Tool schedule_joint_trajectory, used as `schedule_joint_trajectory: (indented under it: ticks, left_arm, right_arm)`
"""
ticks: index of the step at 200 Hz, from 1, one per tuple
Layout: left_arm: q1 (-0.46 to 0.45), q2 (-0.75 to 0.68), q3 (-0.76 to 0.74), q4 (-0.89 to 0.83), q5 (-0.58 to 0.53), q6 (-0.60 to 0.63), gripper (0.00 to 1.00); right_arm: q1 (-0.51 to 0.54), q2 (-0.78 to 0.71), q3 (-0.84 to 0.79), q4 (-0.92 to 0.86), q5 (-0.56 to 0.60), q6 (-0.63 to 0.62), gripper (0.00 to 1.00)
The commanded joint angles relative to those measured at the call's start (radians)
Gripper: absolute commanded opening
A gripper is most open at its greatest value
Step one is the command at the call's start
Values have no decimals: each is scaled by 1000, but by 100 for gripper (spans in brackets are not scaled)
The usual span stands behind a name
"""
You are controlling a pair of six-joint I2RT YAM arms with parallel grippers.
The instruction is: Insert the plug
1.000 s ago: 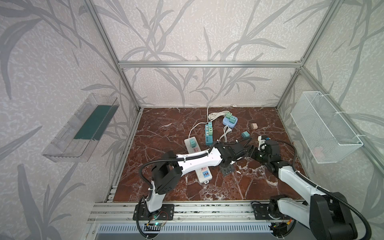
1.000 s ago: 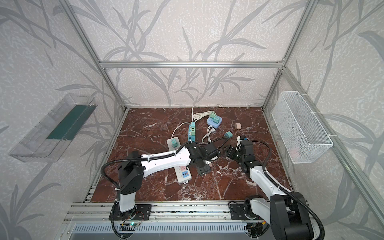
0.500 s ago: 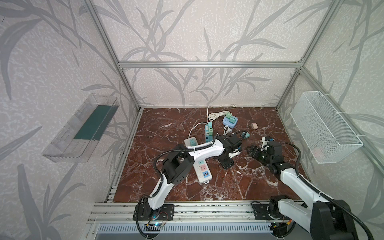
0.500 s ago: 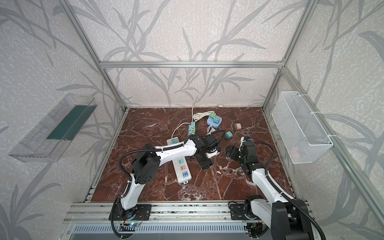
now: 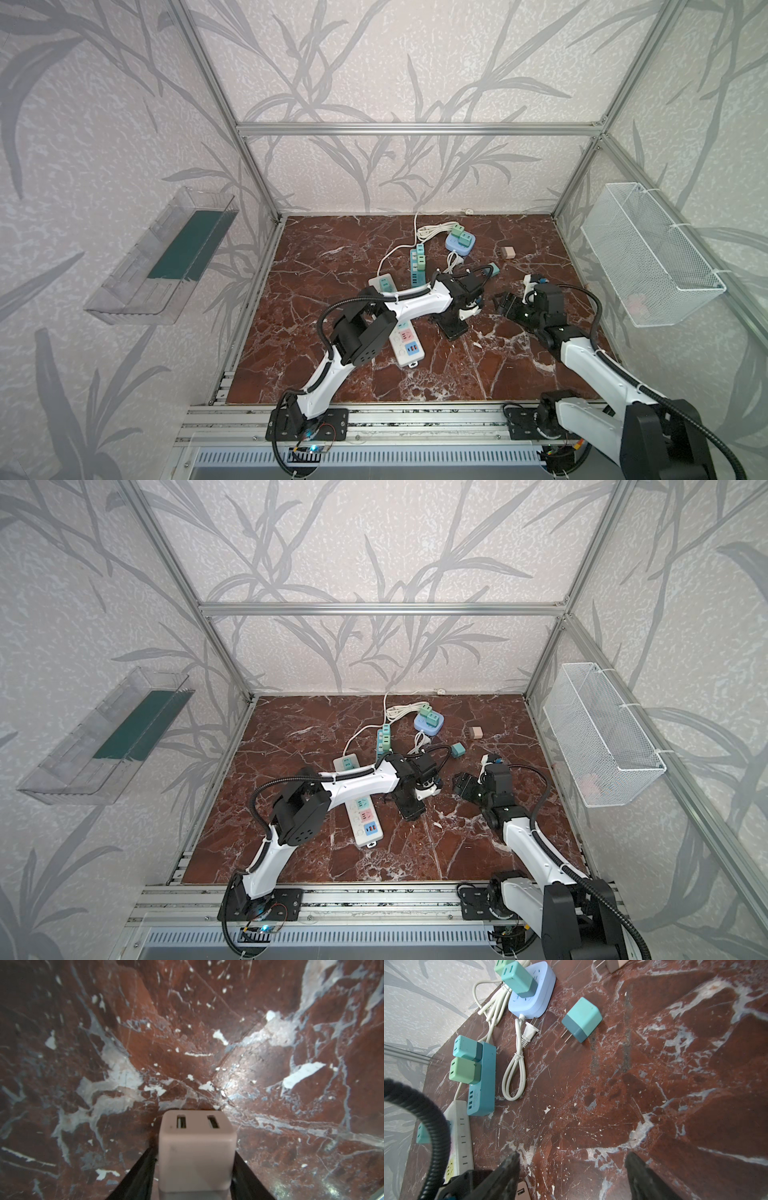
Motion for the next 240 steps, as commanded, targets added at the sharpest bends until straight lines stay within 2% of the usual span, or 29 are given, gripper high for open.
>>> schedule_joint_trajectory:
  ticks: [1, 35, 63, 105, 136, 165, 194, 210, 240]
  left_arm:
    - [-8, 17, 18, -26, -12, 3, 52]
    - [-16, -5, -16, 18, -31, -2, 40]
    - [-17, -136, -165, 196, -50, -21, 37]
    - [-17, -428, -545, 707, -81, -87, 30]
    - [-17, -585, -842, 1197, -61, -111, 29]
    - [-17, -610, -974, 1481, -27, -95, 23]
    - [-18, -589, -1082, 1759, -14, -71, 23]
    - [-18, -588, -1110, 1814, -11, -59, 23]
    - [-17, -608, -1096, 1729, 13, -36, 23]
  right_arm:
    - [-4, -29, -7, -8, -5, -8, 79]
    - [-4, -35, -7, -7, -25, -6, 79]
    - [-4, -9, -2, 17, -82, -5, 78]
    - [-1, 21, 24, 24, -155, -15, 73]
    - [39, 22, 132, -125, -225, -73, 67]
    - [154, 24, 293, -372, -199, -214, 58]
    - [257, 18, 400, -486, -184, -275, 45]
    - [303, 38, 456, -541, -169, -303, 43]
    - [357, 85, 513, -592, -154, -342, 42]
